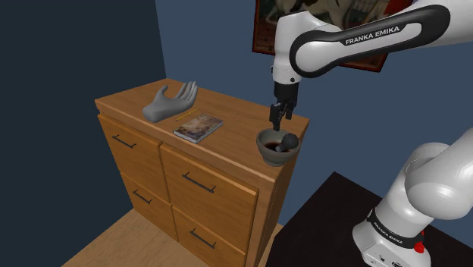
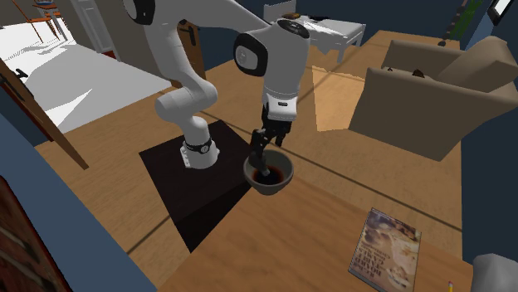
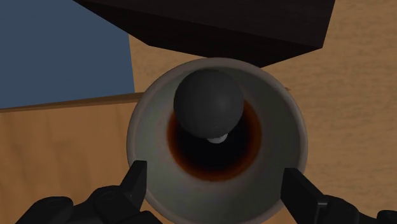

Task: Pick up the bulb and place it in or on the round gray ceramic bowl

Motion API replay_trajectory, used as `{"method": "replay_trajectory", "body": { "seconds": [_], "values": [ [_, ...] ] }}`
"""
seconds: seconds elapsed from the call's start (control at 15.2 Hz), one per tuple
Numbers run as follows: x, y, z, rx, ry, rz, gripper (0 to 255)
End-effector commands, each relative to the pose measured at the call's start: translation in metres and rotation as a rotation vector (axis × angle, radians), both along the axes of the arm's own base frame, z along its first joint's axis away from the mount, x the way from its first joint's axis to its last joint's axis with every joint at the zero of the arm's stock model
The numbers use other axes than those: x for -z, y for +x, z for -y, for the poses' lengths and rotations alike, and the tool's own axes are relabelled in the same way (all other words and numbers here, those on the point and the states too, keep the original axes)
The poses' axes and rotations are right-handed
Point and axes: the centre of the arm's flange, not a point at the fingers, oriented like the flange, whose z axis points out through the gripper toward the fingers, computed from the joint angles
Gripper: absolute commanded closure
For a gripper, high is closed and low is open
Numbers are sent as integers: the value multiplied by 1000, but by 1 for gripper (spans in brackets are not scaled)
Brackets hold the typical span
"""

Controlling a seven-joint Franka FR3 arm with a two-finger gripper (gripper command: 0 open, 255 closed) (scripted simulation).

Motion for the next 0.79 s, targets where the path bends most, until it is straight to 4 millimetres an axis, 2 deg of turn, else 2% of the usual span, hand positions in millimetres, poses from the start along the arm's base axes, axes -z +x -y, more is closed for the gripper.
{"method": "replay_trajectory", "body": {
  "seconds": [0.0,0.07,0.33,0.73],
  "values": [
    [0,0,0,0,0,0,0],
    [0,0,0,0,0,0,0],
    [-50,3,-5,0,0,0,0],
    [-50,3,-5,0,0,0,0]
  ]
}}
